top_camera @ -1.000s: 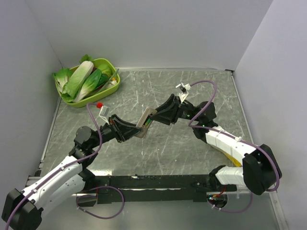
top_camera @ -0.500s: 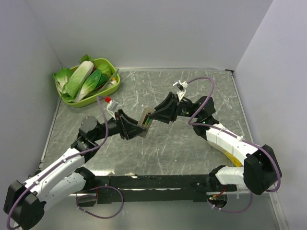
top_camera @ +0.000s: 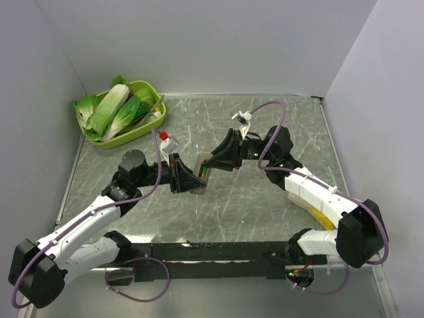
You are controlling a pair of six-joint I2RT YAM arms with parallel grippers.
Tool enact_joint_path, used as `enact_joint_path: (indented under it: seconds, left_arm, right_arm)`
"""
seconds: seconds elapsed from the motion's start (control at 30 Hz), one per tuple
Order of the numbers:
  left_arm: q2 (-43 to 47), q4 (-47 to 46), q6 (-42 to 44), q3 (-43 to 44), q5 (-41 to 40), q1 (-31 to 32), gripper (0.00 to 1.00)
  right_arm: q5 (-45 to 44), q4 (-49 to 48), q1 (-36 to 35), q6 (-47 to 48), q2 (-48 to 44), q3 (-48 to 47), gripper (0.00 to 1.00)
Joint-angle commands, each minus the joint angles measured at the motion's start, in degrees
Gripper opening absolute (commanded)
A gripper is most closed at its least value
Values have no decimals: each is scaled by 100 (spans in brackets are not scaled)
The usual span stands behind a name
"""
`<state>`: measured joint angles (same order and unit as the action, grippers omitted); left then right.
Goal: Load the batteries into the remote control
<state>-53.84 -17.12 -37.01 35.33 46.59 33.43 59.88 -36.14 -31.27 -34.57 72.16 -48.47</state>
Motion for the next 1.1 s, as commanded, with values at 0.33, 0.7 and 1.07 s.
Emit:
enact_joint_path:
  seconds: [0.33, 0.7, 1.07]
  left_arm:
    - [357, 481, 80, 159, -922, -3, 1]
    - [541, 526, -262, -412, -2056, -3, 1]
    - [1025, 227, -789, -1485, -2628, -47, 1]
  right_arm:
    - [-625, 1565, -73, 1249, -272, -909, 52]
    - [-2945, 4227, 85, 2358, -765, -1410, 100]
    - [-5257, 6469, 1420, 2981, 1158, -2456, 96]
